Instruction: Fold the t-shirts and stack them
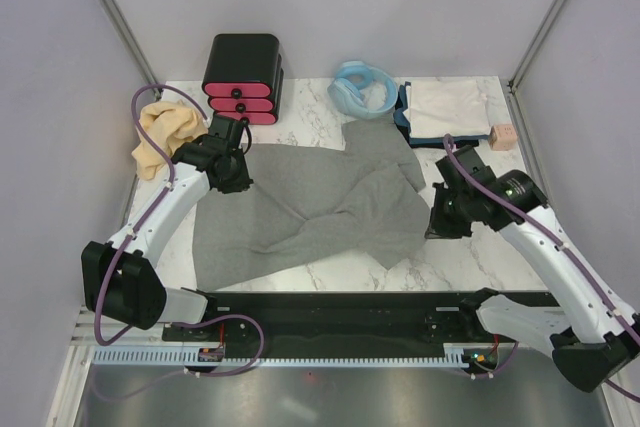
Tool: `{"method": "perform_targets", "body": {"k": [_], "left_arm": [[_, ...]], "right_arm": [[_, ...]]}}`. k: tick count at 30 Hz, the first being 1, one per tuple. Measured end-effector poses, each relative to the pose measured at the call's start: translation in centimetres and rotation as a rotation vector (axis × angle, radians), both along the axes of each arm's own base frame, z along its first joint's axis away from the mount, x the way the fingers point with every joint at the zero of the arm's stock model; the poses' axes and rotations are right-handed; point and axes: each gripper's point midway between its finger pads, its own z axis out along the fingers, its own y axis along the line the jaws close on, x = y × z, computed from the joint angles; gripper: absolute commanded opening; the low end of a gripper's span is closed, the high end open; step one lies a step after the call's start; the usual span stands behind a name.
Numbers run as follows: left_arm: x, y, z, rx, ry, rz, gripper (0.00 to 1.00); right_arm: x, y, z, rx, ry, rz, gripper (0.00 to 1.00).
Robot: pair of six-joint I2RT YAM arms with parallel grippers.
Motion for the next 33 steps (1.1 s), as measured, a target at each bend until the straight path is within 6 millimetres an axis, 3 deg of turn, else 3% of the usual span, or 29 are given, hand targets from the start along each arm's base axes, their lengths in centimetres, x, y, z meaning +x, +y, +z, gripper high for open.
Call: {"method": "perform_targets", "body": {"k": [9, 15, 22, 26, 33], "left_arm": [[0.2, -0.4, 0.2, -0.021, -0.013, -0.01, 0.21], [0.4, -0.5, 0.3, -0.025, -0.02, -0.011, 0.21], [0.4, -0.5, 0.3, -0.022, -0.02, -0.019, 0.21], [0.4, -0.5, 0.3, -0.017, -0.02, -0.028, 0.21], [0.7, -0.5, 0.9, -0.015, -0.037, -0.042, 0.21]], "right_arm": [[-3.1, 3.0, 1.1, 0.123, 0.03, -0.029, 0.0], [-4.1, 4.0, 1.5, 0.156, 0.028, -0.069, 0.0], [-4.4, 2.9, 2.3, 0.187, -0.046, -0.133, 0.0], [-5.0, 1.7, 0.7, 0.172, -0.041, -0.18, 0.0], [-4.9, 0.5, -0.4, 0.113, -0.053, -0.212, 0.18]]}}
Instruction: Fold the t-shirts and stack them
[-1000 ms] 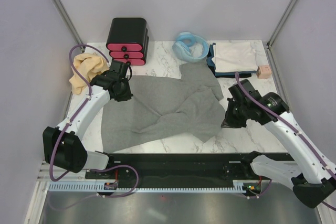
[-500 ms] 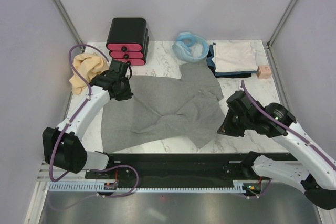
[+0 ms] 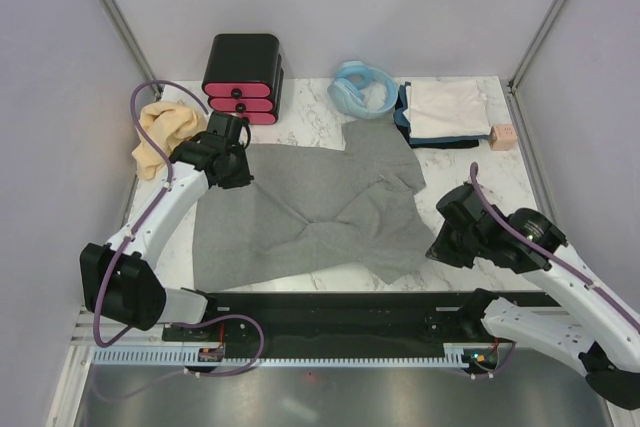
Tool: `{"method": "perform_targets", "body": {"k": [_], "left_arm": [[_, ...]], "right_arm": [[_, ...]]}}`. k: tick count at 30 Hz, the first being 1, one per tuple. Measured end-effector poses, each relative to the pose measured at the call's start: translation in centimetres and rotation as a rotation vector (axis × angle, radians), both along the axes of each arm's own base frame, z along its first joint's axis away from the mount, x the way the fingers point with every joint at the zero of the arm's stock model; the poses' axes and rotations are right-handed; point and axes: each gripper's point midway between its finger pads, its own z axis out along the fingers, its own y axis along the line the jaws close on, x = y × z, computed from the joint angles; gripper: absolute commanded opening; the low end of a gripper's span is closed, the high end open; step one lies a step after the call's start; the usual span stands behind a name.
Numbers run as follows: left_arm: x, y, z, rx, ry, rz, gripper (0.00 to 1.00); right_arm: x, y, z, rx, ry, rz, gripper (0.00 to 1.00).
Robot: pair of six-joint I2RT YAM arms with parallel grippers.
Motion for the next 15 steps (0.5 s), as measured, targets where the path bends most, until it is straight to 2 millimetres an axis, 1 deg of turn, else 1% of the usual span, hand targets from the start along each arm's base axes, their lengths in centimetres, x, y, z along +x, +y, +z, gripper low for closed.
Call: {"method": "perform_targets", "body": {"k": [1, 2, 3, 5, 6, 7, 10, 11, 12, 15], "left_arm": [[0.1, 0.0, 0.1, 0.0, -0.003, -0.002, 0.21], [0.2, 0.0, 0.3, 0.0, -0.007, -0.004, 0.21], [0.3, -0.1, 0.4, 0.0, -0.011, -0.006, 0.21], [0.4, -0.1, 0.6, 0.0, -0.016, -0.008, 0.21], [0.5, -0.1, 0.7, 0.001, -0.018, -0.009, 0.21], [0.5, -0.1, 0.7, 0.0, -0.02, -0.01, 0.21], [0.6, -0.1, 0.9, 0.001, -0.023, -0.013, 0.21], [0.7, -0.1, 0.9, 0.002, -0.024, -0.014, 0.21], [0.8, -0.2, 1.0, 0.003, -0.026, -0.015, 0.21], [1.0, -0.2, 1.2, 0.002, -0.03, -0.016, 0.21]], "right_arm": [[0.4, 0.0, 0.2, -0.015, -0.006, -0.004, 0.18], [0.8, 0.0, 0.5, -0.025, -0.018, -0.008, 0.24], [1.3, 0.1, 0.8, -0.034, -0.033, -0.013, 0.25], [2.2, -0.1, 1.3, -0.056, -0.068, -0.022, 0.34], [2.6, -0.4, 1.5, -0.072, -0.089, -0.027, 0.43], [2.9, -0.8, 1.7, -0.094, -0.114, -0.028, 0.46], [4.0, -2.3, 2.7, -0.173, -0.196, -0.021, 0.46], [4.4, -2.6, 3.1, -0.192, -0.22, -0.016, 0.48], [5.0, -2.8, 3.7, -0.216, -0.248, -0.007, 0.56], [6.9, -2.9, 4.7, -0.294, -0.317, 0.025, 0.66]]}}
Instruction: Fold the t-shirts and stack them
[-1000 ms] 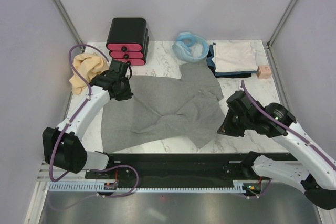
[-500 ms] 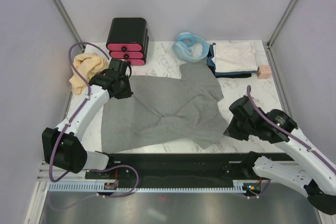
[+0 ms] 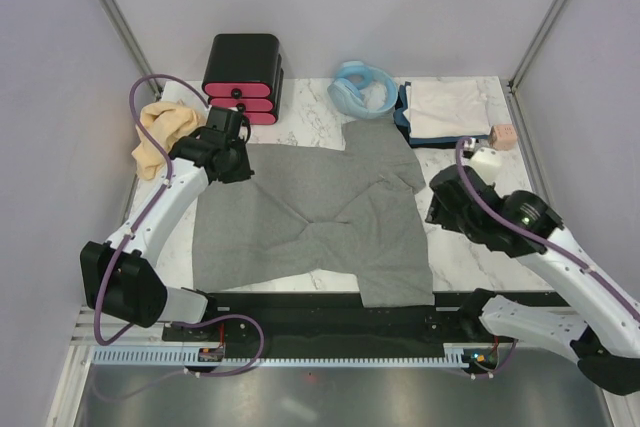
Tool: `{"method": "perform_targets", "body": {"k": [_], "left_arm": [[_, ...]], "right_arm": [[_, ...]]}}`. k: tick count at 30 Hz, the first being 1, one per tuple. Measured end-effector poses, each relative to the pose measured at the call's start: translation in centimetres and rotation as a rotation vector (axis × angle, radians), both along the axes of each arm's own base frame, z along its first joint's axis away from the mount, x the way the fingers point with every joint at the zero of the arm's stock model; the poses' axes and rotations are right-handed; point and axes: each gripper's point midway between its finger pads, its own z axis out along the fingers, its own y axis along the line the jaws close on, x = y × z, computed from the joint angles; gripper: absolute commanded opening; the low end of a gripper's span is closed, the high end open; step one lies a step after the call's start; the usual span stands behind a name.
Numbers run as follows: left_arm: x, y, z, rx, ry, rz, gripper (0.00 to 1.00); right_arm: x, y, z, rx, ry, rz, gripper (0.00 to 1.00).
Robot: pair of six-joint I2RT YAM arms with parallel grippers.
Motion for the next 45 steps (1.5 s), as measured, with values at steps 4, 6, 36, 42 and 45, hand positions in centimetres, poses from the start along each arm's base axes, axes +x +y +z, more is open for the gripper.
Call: {"method": "perform_targets", "body": {"k": [4, 6, 36, 42, 45], "left_arm": [[0.1, 0.0, 0.1, 0.0, -0.003, 0.001, 0.21], [0.1, 0.0, 0.2, 0.001, -0.004, 0.001, 0.21], [0.0, 0.5, 1.0, 0.013, 0.004, 0.04, 0.21], [0.1, 0.4, 0.5, 0.013, 0.021, 0.042, 0.21], [0.1, 0.4, 0.5, 0.013, 0.021, 0.043, 0.21]], "right_arm": [[3.1, 1.6, -1.5, -0.146, 0.02, 0.073, 0.7], [5.4, 3.3, -2.9, -0.181, 0.045, 0.119, 0.69], [15.6, 0.0, -19.2, -0.032, 0.284, 0.257, 0.62], [15.7, 0.4, -19.3, -0.017, 0.274, 0.266, 0.62], [15.8, 0.8, -19.3, 0.0, 0.27, 0.279, 0.63]]}}
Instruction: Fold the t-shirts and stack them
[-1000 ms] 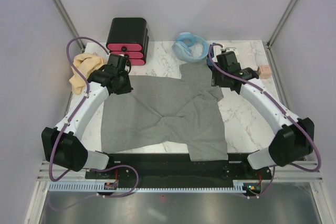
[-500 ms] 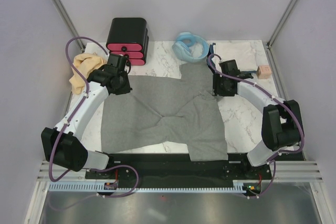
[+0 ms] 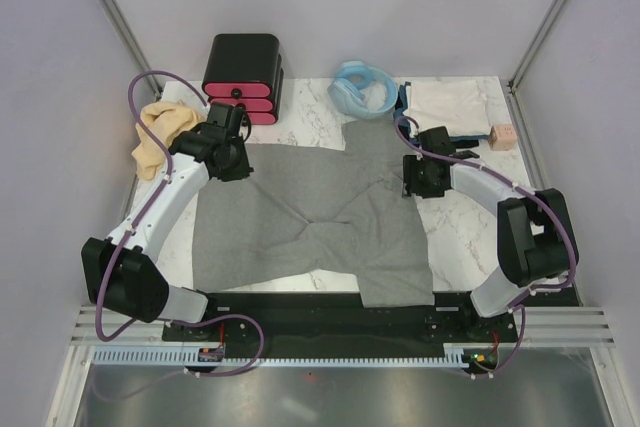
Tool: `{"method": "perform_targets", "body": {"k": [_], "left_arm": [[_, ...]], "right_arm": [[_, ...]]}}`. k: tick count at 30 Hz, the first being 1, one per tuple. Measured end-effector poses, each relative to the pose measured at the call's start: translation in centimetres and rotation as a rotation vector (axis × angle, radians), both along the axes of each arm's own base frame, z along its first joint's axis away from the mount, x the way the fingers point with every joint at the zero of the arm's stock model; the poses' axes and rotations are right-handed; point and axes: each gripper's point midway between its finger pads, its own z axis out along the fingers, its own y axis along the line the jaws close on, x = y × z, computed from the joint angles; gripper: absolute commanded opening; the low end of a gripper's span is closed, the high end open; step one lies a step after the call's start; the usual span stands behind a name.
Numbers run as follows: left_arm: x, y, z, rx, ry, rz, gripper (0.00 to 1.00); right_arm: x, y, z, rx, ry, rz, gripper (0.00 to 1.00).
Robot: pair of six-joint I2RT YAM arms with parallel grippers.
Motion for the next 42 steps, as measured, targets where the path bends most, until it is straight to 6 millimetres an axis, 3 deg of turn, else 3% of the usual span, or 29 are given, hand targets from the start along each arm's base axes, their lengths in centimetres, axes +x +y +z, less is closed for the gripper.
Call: {"method": "perform_targets", "body": {"k": [6, 9, 10, 13, 16, 21, 28, 35, 37, 39, 42], "left_arm": [[0.0, 0.0, 0.0, 0.001, -0.001, 0.001, 0.21], [-0.1, 0.1, 0.1, 0.001, -0.004, 0.001, 0.21], [-0.1, 0.1, 0.1, 0.001, -0.004, 0.001, 0.21], [-0.2, 0.1, 0.2, 0.0, -0.006, 0.001, 0.21], [-0.3, 0.1, 0.1, 0.001, -0.004, 0.001, 0.21], [-0.2, 0.1, 0.1, -0.003, -0.004, 0.006, 0.21], [-0.3, 0.0, 0.1, -0.011, -0.003, 0.009, 0.21], [-0.2, -0.1, 0.1, -0.012, -0.002, 0.008, 0.2], [-0.2, -0.1, 0.1, -0.012, -0.002, 0.008, 0.2], [-0.2, -0.1, 0.1, -0.012, -0.002, 0.008, 0.2], [-0.2, -0.1, 0.1, -0.012, -0.002, 0.008, 0.2]], "right_arm": [[0.2, 1.0, -2.1, 0.032, 0.061, 0.024, 0.62], [0.6, 1.5, -2.2, 0.055, 0.06, 0.035, 0.53], [0.8, 1.7, -2.2, 0.062, 0.057, 0.04, 0.42], [0.7, 1.9, -2.4, 0.073, 0.065, 0.046, 0.24], [0.6, 1.8, -2.2, 0.068, 0.072, 0.043, 0.16], [-0.2, 0.9, -0.9, 0.028, 0.08, 0.02, 0.21], [-2.3, -0.3, 3.3, 0.008, 0.05, -0.015, 0.17], [-5.4, -1.0, 3.9, -0.011, 0.147, -0.038, 0.15], [-6.3, -1.2, 4.2, -0.017, 0.181, -0.046, 0.2], [-7.0, -1.3, 4.7, -0.021, 0.211, -0.057, 0.34], [-8.4, -1.5, 5.3, -0.029, 0.252, -0.072, 0.42]]}}
